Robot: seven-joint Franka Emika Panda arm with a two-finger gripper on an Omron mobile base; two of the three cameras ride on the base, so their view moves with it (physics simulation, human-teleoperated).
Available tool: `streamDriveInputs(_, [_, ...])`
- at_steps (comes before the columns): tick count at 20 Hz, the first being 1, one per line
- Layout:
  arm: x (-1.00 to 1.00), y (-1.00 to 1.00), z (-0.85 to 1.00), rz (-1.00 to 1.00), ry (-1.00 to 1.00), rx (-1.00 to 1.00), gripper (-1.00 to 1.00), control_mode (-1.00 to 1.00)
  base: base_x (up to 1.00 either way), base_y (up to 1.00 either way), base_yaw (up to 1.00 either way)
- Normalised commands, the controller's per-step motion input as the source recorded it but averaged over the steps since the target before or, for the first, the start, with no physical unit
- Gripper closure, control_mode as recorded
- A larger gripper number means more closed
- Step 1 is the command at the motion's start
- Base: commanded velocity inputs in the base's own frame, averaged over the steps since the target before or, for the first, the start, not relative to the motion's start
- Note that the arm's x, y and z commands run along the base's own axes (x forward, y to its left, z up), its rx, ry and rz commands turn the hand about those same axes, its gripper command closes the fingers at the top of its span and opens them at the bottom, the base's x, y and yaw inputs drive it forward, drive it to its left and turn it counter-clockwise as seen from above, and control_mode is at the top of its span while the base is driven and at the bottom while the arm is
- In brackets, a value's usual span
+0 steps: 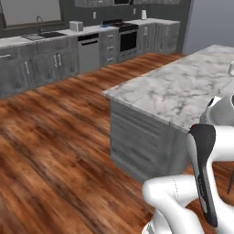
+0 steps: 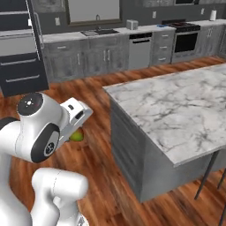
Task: Place the cold items (peach and mango) from the fridge in one tupperware on the dining counter. Place the warm items (hot dog and kebab skewer) in the stove area in another tupperware.
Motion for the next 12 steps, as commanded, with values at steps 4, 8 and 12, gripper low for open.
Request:
streamDriveInputs(4, [0.0, 0.0, 0.0, 0.0, 0.0, 0.0, 1.0, 1.0, -0.65, -1.0, 0.07])
streamDriveInputs(8, [0.0, 0.0, 0.0, 0.0, 0.0, 0.0, 1.0, 1.0, -0.37, -1.0, 0.17])
streamDriveInputs(12, [0.0, 0.0, 0.0, 0.0, 0.0, 0.0, 1.0, 1.0, -0.05, -1.0, 0.15])
